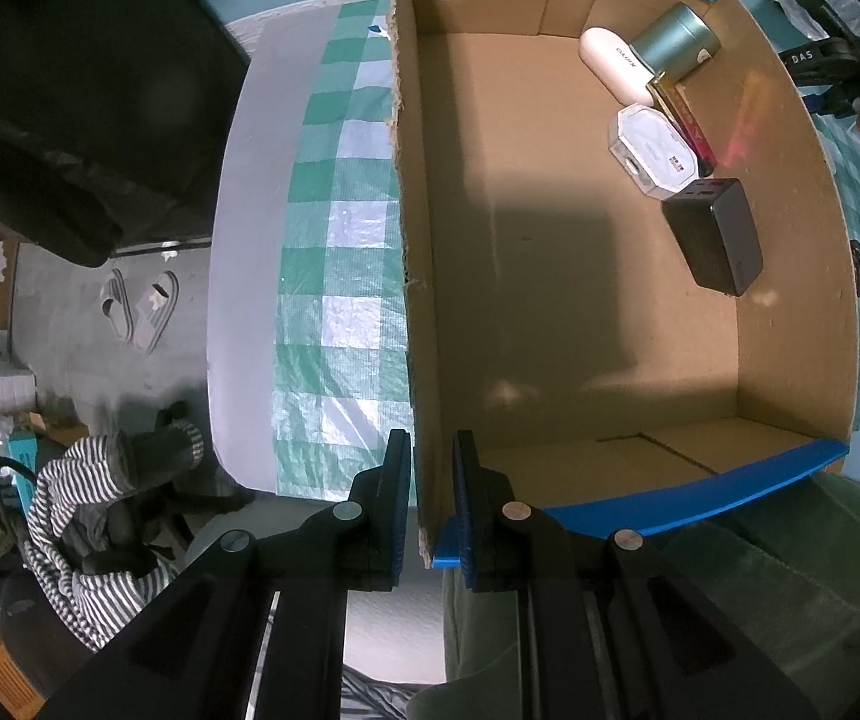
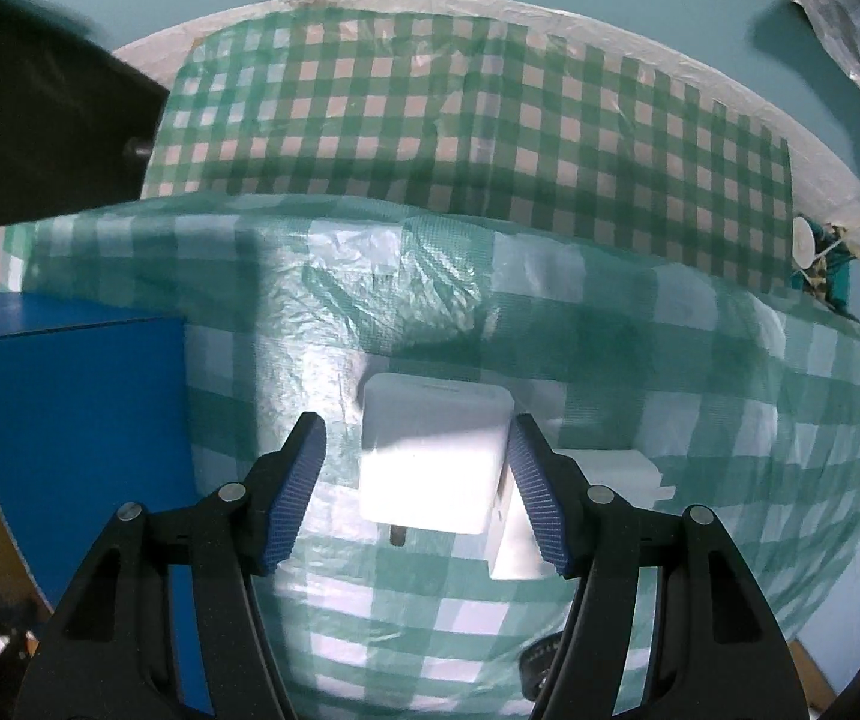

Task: Organize rigid objects
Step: 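Return the right gripper to the table and grasp the white charger, then carry the white charger into the box and lower it beside the SANY stick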

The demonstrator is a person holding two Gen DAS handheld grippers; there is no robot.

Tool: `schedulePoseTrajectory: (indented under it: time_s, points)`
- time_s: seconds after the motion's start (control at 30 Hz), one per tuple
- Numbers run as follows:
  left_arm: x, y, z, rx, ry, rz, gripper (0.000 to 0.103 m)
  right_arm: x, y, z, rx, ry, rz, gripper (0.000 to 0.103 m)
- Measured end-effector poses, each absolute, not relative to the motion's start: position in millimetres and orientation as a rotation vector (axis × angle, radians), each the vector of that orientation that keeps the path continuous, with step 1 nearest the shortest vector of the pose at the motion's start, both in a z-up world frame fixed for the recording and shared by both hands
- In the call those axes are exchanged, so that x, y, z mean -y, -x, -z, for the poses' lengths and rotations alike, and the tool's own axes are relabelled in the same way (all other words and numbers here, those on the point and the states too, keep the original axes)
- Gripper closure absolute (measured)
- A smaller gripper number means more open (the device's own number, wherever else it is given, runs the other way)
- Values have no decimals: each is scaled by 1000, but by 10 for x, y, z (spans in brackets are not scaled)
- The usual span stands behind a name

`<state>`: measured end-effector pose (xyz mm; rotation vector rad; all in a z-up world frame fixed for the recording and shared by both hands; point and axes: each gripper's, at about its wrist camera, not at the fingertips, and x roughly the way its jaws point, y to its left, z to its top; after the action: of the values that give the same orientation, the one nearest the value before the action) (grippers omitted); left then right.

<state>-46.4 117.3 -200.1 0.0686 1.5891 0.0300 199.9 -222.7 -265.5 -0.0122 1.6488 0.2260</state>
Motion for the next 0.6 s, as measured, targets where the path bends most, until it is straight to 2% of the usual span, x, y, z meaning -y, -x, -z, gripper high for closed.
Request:
schedulePoseTrajectory:
  time_s: [0.03, 0.07, 0.6]
  points:
    - [-1173, 464, 1999, -1589, -68, -29, 89, 2213, -1990, 2661, -1647, 17, -229, 42]
    - [-1175, 464, 1998, -1588, -68, -29, 89, 2197, -1977, 2665, -1644, 27, -232, 52]
    - [-1183, 454, 2022, -1593, -62, -30, 89, 1935, -1731, 2779, -1646, 125, -270, 52]
